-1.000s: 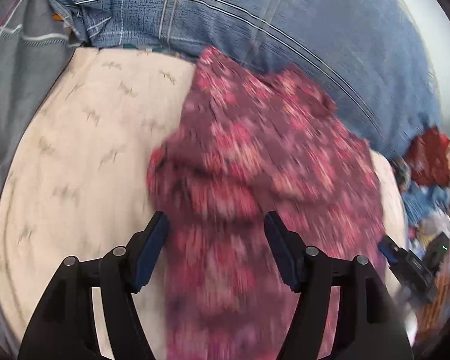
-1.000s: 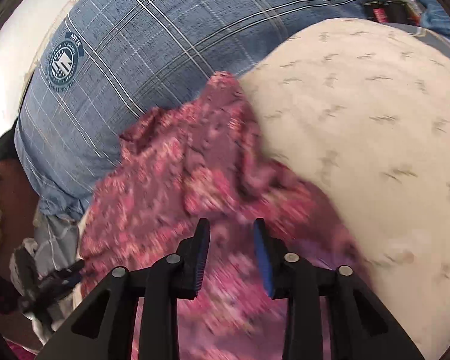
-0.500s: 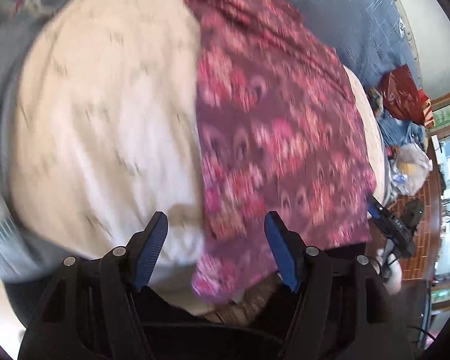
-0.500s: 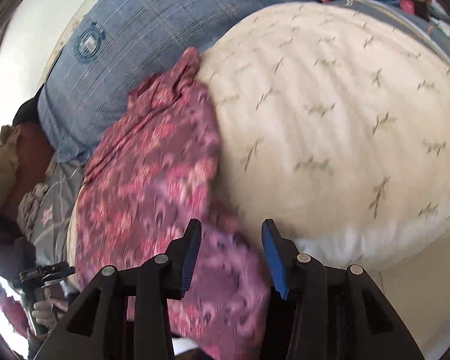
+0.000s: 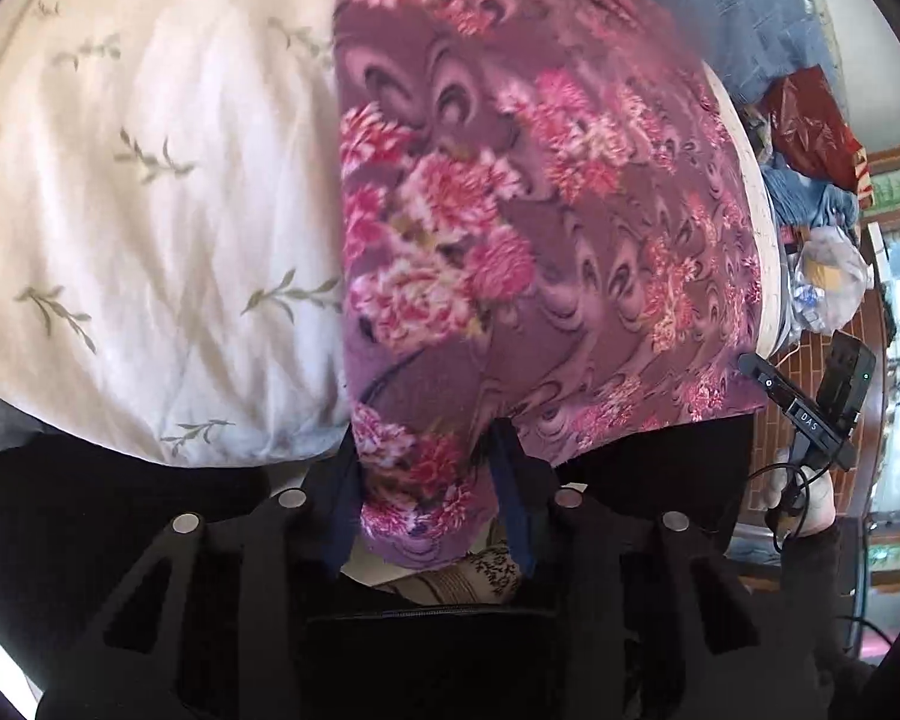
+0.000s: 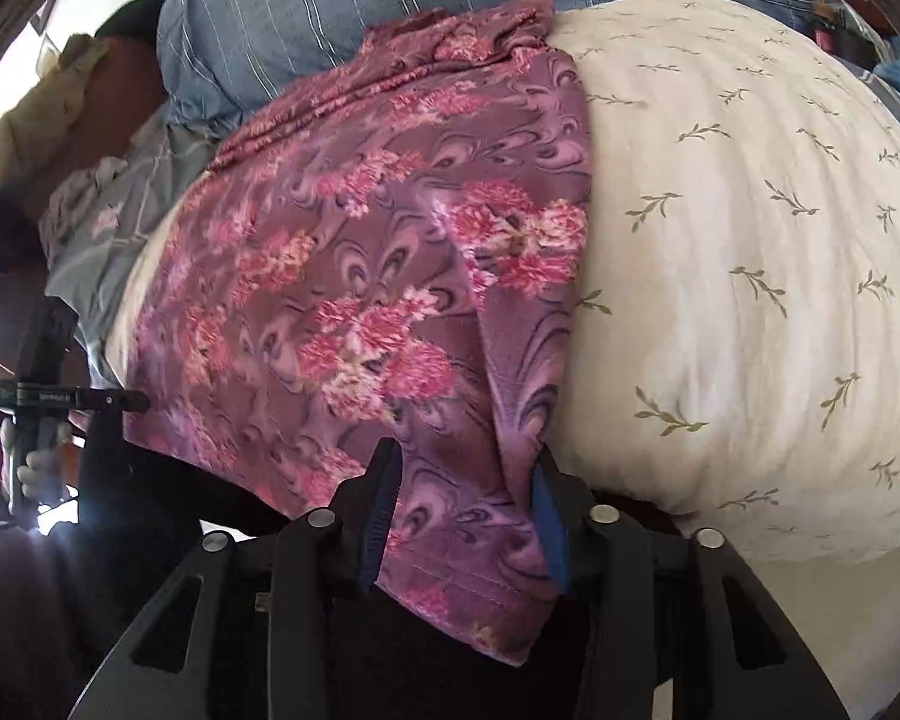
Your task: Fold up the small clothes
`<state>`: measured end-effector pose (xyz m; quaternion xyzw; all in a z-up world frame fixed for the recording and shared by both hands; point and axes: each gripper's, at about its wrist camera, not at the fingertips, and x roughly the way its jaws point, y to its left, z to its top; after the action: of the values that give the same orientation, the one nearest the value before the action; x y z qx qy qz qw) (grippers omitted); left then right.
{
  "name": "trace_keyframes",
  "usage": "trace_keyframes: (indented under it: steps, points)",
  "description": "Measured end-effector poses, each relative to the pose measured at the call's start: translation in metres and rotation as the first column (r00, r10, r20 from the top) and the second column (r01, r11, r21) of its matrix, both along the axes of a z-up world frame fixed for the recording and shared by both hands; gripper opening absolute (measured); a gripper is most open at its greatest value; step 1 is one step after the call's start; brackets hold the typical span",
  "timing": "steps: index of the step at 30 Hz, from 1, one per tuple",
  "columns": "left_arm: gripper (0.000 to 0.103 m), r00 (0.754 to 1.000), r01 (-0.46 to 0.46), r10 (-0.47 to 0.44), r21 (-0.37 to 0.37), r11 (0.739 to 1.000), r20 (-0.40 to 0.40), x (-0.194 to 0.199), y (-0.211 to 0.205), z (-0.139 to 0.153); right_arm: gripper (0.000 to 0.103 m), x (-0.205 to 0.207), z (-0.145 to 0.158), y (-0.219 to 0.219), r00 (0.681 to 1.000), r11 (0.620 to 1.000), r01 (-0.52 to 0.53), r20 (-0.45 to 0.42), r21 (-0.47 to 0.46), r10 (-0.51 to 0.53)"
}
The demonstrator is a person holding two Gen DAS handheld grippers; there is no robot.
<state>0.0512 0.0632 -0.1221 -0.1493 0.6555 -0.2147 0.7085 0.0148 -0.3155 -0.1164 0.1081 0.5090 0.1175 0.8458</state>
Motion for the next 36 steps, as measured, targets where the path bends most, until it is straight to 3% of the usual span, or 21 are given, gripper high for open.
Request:
trace_keyframes:
  steps: [3,7,9,10,11,12,13,16,19,23,27,36]
  points:
    - [0.037,1.0,-0.005,0.005,-0.019,1.0,0.003,-0.001,0.004,0.001,0.041,-0.002,0.005,-0.014,0.999,0.999,0.047,-0.009,0.007,-0.047]
    - [0.048,1.0,0.011,-0.012,-0.036,0.999,-0.012,0.001,0.001,-0.003,0.043,-0.008,0.003,-0.025,0.997,0.998,0.066,-0.036,-0.024,-0.067]
    - [0.049,1.0,0.012,-0.013,-0.038,0.999,-0.019,0.003,-0.001,-0.005,0.043,-0.008,-0.004,-0.025,0.997,0.998,0.052,-0.06,-0.022,-0.053]
    - [0.045,1.0,0.018,-0.019,-0.033,0.999,-0.024,0.003,-0.004,-0.006,0.039,-0.007,-0.006,-0.022,0.998,0.999,0.042,-0.052,-0.029,-0.043]
    - [0.038,0.999,0.025,-0.026,-0.028,0.999,-0.025,0.004,-0.003,-0.006,0.027,-0.007,-0.005,-0.018,0.999,0.999,0.023,-0.035,-0.036,-0.024]
    - [0.018,0.999,0.037,-0.037,-0.025,0.999,-0.026,0.004,-0.004,-0.006,0.02,-0.006,-0.005,-0.013,1.0,1.0,0.002,-0.026,-0.031,-0.003]
    - [0.012,0.998,0.048,-0.049,-0.033,0.998,-0.03,0.004,-0.005,-0.006,0.016,-0.004,-0.006,-0.01,1.0,1.0,-0.011,-0.029,-0.028,0.01]
    - [0.009,0.999,0.029,-0.034,-0.134,0.991,-0.041,0.004,0.002,0.002,0.013,-0.001,-0.008,-0.003,0.999,0.999,-0.036,-0.036,-0.012,0.035]
    - [0.009,0.999,0.031,-0.033,-0.216,0.976,-0.003,0.003,0.005,0.021,0.011,-0.002,-0.004,-0.007,1.0,0.989,-0.009,-0.026,0.145,0.013]
    - [0.009,0.998,0.033,-0.013,-0.317,0.948,0.065,0.008,0.009,0.049,0.011,-0.002,0.009,-0.005,0.999,0.934,0.014,0.027,0.358,-0.025]
    - [0.009,0.996,-0.002,0.04,-0.408,0.913,0.084,0.024,0.017,0.067,0.011,0.009,0.025,-0.003,0.992,0.83,0.013,0.099,0.558,-0.081]
    - [0.009,0.974,-0.114,0.193,-0.479,0.871,0.12,0.105,0.036,0.092,0.011,0.082,0.052,-0.022,0.947,0.639,0.022,0.189,0.769,-0.26]
